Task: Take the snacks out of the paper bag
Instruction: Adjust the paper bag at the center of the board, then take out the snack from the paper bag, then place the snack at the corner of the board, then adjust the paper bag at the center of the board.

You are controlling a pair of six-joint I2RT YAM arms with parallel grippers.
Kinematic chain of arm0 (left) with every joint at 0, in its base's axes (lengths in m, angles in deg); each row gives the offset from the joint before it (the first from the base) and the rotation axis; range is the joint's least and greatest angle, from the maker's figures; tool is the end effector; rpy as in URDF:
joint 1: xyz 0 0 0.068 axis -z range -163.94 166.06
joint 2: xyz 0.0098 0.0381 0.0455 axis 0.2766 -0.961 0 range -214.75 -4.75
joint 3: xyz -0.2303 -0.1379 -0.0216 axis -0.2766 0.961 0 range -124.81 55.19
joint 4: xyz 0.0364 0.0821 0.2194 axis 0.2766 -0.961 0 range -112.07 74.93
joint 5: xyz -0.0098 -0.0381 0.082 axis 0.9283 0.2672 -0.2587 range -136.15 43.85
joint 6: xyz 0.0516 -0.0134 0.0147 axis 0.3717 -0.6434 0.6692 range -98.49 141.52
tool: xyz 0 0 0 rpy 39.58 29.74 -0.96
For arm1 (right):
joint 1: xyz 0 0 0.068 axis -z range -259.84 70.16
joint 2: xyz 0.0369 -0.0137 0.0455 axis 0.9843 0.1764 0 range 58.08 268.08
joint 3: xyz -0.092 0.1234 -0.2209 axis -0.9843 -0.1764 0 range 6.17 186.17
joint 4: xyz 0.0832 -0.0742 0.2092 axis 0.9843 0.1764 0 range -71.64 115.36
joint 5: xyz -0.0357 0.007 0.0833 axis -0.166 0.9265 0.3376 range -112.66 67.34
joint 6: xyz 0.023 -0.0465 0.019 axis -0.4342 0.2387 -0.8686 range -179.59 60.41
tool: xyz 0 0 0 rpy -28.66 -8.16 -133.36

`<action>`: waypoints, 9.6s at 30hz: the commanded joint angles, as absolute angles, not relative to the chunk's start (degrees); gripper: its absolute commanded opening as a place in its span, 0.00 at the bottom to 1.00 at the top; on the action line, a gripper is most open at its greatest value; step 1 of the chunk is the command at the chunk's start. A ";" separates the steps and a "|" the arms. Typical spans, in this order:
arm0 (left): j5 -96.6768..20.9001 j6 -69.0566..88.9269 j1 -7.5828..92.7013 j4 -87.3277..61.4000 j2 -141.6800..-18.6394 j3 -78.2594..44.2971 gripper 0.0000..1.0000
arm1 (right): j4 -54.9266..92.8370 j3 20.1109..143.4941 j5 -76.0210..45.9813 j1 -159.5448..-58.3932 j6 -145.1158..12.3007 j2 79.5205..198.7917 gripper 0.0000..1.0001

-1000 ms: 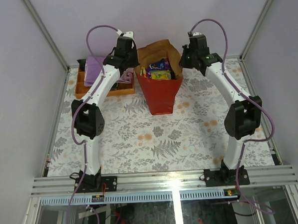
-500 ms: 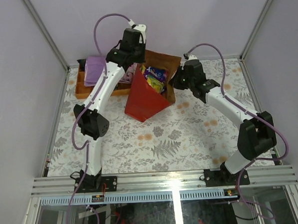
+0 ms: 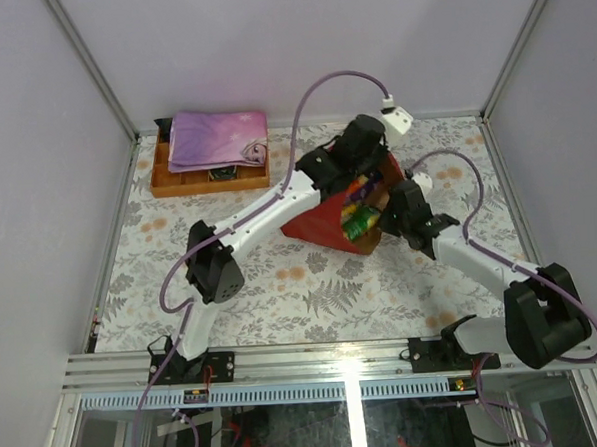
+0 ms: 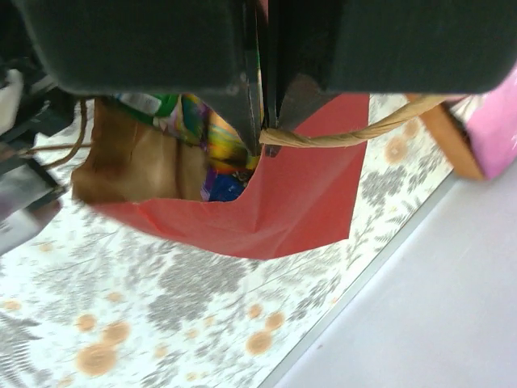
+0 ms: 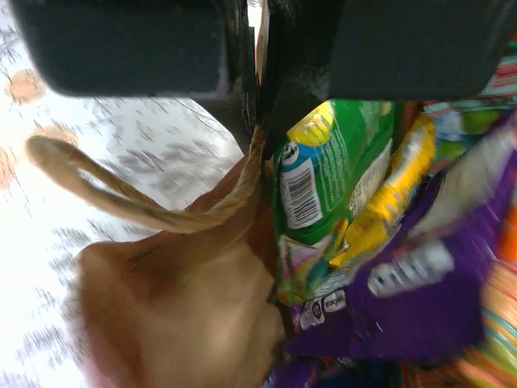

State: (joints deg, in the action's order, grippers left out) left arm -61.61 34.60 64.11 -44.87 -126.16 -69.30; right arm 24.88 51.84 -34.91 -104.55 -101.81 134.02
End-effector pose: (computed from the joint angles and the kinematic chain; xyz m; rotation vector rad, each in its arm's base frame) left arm 0.3212 -0.3424 0.3577 0.8792 1.8195 -0.1121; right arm 0.2438 0.1034 0.2413 0.4565 2.1801 0.4152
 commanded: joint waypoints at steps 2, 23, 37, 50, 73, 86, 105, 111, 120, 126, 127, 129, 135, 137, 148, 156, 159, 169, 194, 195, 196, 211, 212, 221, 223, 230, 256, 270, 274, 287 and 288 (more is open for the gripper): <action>-61.34 38.55 67.19 -28.35 -126.38 -65.58 0.00 | 15.48 36.30 -35.91 -103.99 -109.37 129.81 0.04; -48.30 50.57 57.23 -4.66 -128.08 -52.41 0.00 | -8.01 52.16 -27.55 -103.92 -117.51 159.31 0.49; -48.97 43.60 56.64 -0.44 -121.96 -39.92 0.00 | -4.14 40.56 -22.18 -101.87 -112.97 135.78 0.90; -53.22 42.26 57.76 0.58 -123.17 -40.39 0.00 | -13.72 53.89 -9.42 -99.88 -115.11 160.51 0.62; -54.51 41.90 57.73 -1.77 -123.66 -40.10 0.00 | 4.23 51.47 1.49 -99.77 -106.49 143.96 0.00; -55.96 41.83 56.23 -4.48 -120.24 -40.26 0.00 | 32.50 56.15 8.21 -83.78 -93.48 119.58 0.00; -45.26 39.46 52.98 -7.83 -111.82 -31.22 0.00 | 6.84 53.58 -7.33 -66.04 -112.57 117.08 0.00; -43.59 37.88 52.77 -9.11 -110.46 -28.77 0.00 | 0.27 57.66 -9.07 -63.88 -113.25 129.13 0.00; -23.16 39.56 50.59 -28.45 -113.17 -37.62 0.00 | -3.41 75.01 11.21 -59.76 -113.75 158.21 0.00; -20.71 42.22 50.62 -31.81 -111.68 -36.92 0.00 | 2.11 84.26 12.02 -59.22 -109.62 168.88 0.00; -20.11 42.67 50.62 -32.27 -111.45 -36.78 0.00 | 4.66 86.15 10.89 -59.03 -108.15 170.02 0.00; -18.82 43.10 50.62 -32.87 -111.30 -36.90 0.00 | 8.45 89.27 8.52 -58.93 -105.16 171.89 0.00; -16.90 42.13 51.08 -34.13 -113.07 -38.88 0.00 | 15.07 93.44 0.12 -58.06 -100.53 173.96 0.00; -17.80 40.68 51.25 -33.59 -113.79 -39.84 0.00 | 15.80 95.05 -1.44 -57.37 -100.45 174.59 0.00; -15.80 35.34 51.21 -32.11 -117.26 -44.85 0.00 | 14.91 99.10 0.08 -56.27 -106.11 181.64 0.05; -17.44 28.71 51.22 -25.13 -117.67 -44.15 0.00 | 9.71 86.69 -10.59 -58.49 -110.37 174.46 0.05; -17.23 27.95 51.22 -23.05 -116.87 -42.29 0.00 | 3.83 78.58 -12.71 -59.36 -113.99 170.59 0.00; -16.74 27.26 51.13 -22.34 -116.72 -40.52 0.00 | -9.42 64.58 -26.75 -63.84 -131.66 166.05 0.00; -16.32 31.50 49.59 -27.97 -115.63 -41.69 0.00 | -18.92 76.41 -22.30 -71.67 -130.18 170.99 1.00; -16.71 31.82 49.62 -28.37 -115.47 -41.67 0.00 | -18.94 73.80 -20.81 -71.79 -129.90 168.59 1.00; -17.06 32.22 49.65 -28.77 -115.34 -41.59 0.00 | -18.99 71.06 -19.66 -71.95 -129.64 166.10 1.00; -19.47 30.60 49.65 -23.87 -101.48 -31.04 1.00 | 3.86 41.24 -20.53 -85.45 -111.00 119.17 0.99; -19.48 29.39 49.64 -21.19 -98.91 -29.28 1.00 | 6.33 41.24 -20.11 -85.97 -110.05 116.73 1.00; -31.57 9.53 49.74 2.78 -75.37 -4.87 1.00 | 24.07 53.13 -24.75 -92.04 -103.61 108.27 0.99; -31.41 7.92 49.72 4.68 -72.94 -2.10 1.00 | 24.54 56.59 -25.12 -93.11 -101.06 110.38 0.99; -27.31 9.71 49.82 -5.98 -74.06 -5.47 1.00 | 23.73 66.76 -15.09 -95.36 -95.84 122.13 1.00; -59.43 -17.16 39.03 -26.75 -62.57 14.39 1.00 | 34.54 57.29 -17.39 -116.51 -72.60 115.09 1.00; -55.56 -10.80 30.49 -17.16 -84.22 2.71 0.95 | 19.70 63.04 2.98 -90.47 -93.77 132.38 0.77; -50.76 -10.60 28.21 -16.60 -92.86 -3.28 0.90 | 13.15 63.90 5.59 -89.44 -99.96 140.96 0.73; -39.40 -14.17 28.09 -13.56 -103.37 -8.52 0.55 | 5.78 63.95 6.52 -89.42 -104.99 153.11 0.50; -38.71 -14.20 28.29 -13.03 -103.58 -8.36 0.52 | 5.83 64.22 6.52 -89.42 -105.00 154.62 0.46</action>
State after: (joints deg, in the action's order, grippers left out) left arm -43.38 -13.60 27.96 -16.37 -101.70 -7.81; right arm 9.34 61.63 5.48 -89.21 -103.82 152.75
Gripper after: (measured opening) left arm 0.587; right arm 0.513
